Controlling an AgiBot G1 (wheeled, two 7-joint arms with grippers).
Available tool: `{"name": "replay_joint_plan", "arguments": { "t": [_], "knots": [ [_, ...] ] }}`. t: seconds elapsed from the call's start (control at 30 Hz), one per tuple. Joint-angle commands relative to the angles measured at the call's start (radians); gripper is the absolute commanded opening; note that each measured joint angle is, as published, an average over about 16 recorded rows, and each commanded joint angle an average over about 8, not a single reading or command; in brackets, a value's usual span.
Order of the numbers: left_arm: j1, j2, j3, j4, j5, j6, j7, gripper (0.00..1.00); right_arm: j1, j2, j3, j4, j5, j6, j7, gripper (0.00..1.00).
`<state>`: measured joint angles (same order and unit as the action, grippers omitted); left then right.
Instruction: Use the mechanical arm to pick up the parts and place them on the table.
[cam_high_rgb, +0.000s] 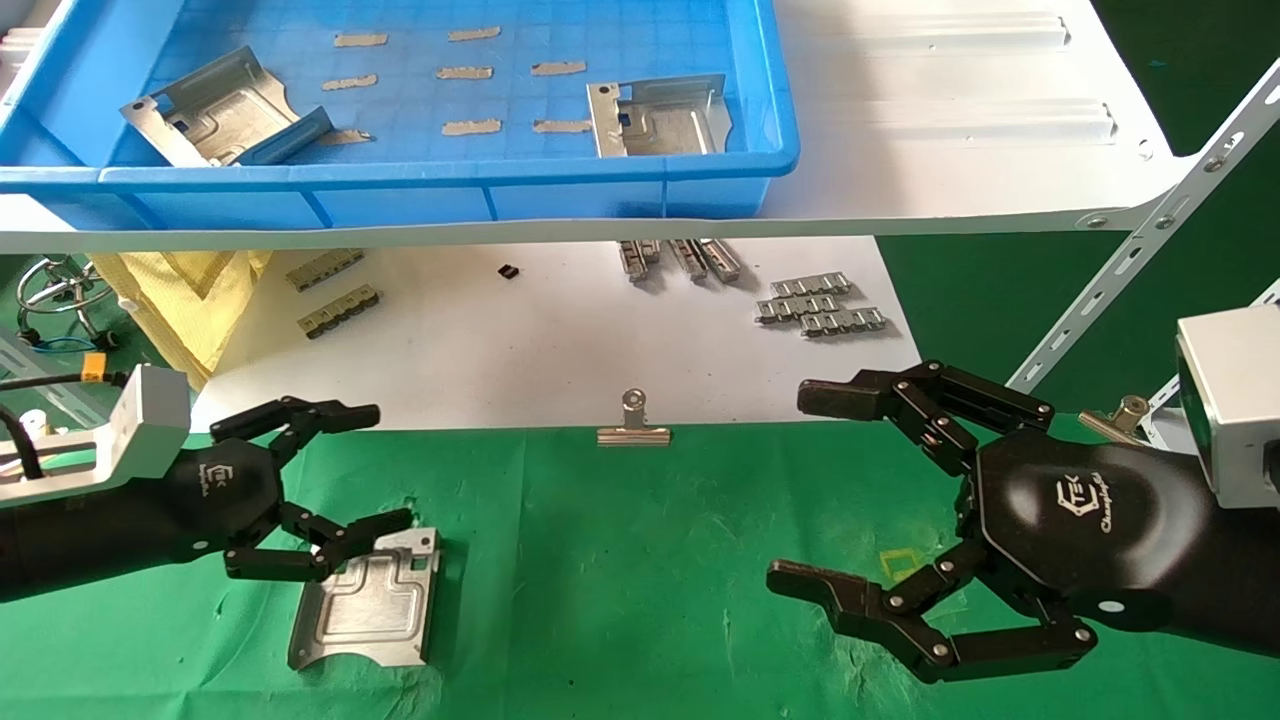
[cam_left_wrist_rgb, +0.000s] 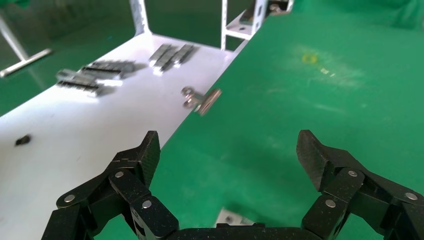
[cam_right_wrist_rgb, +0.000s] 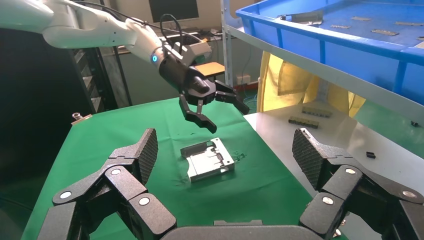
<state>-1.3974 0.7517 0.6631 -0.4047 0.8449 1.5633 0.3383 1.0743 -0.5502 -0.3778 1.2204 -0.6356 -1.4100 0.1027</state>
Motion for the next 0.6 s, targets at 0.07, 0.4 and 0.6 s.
{"name": "replay_joint_plan", "arguments": {
  "t": [0.07,0.4,0.6],
  "knots": [
    [0.023,-0.01,-0.027,-0.062,-0.008,-0.005,-0.037,1.0,0.0,0.0,0.0,0.0,0.0,0.0,0.0,1.0],
    [0.099,-0.043,-0.118,-0.271,-0.035,-0.021,-0.162,1.0,0.0,0.0,0.0,0.0,0.0,0.0,0.0,1.0],
    [0.144,-0.063,-0.171,-0.393,-0.051,-0.03,-0.235,1.0,0.0,0.0,0.0,0.0,0.0,0.0,0.0,1.0]
  ]
}}
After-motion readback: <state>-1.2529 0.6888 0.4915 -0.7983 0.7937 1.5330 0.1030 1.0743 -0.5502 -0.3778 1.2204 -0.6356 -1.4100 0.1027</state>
